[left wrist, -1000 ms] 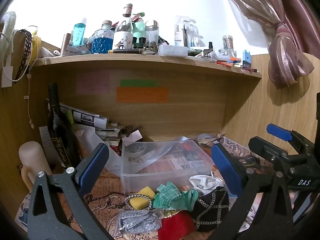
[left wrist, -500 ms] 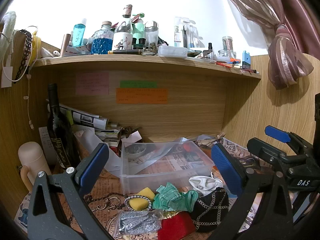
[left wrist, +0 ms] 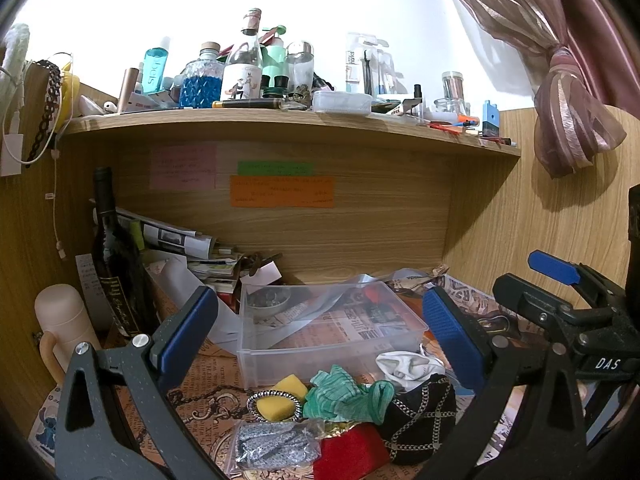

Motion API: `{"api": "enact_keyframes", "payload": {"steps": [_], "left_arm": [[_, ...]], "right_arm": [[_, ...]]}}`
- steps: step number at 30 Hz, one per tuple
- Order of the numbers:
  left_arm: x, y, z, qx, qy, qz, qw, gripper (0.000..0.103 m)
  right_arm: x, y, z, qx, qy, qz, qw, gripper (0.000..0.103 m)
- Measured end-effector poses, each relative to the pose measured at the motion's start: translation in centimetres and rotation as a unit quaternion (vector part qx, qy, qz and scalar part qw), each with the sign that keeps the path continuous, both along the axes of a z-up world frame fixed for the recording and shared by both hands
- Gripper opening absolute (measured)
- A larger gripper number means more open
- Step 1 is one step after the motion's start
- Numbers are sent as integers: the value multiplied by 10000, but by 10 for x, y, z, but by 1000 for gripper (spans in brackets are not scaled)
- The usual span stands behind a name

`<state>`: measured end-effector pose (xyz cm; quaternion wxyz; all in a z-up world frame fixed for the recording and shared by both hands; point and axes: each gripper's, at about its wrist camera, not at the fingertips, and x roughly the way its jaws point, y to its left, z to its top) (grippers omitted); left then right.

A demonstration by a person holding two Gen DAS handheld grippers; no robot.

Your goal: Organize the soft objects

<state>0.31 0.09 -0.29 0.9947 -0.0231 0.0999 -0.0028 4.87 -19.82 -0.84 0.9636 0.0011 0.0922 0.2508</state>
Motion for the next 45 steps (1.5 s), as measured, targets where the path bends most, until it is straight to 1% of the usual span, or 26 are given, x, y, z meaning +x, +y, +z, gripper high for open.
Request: {"api": "enact_keyframes", "payload": {"steps": [45], "left_arm": [[-1,-9,0,33,18,-8,10000,103]], "right_arm": [[0,-1,0,78,38,26,10000,103]]}}
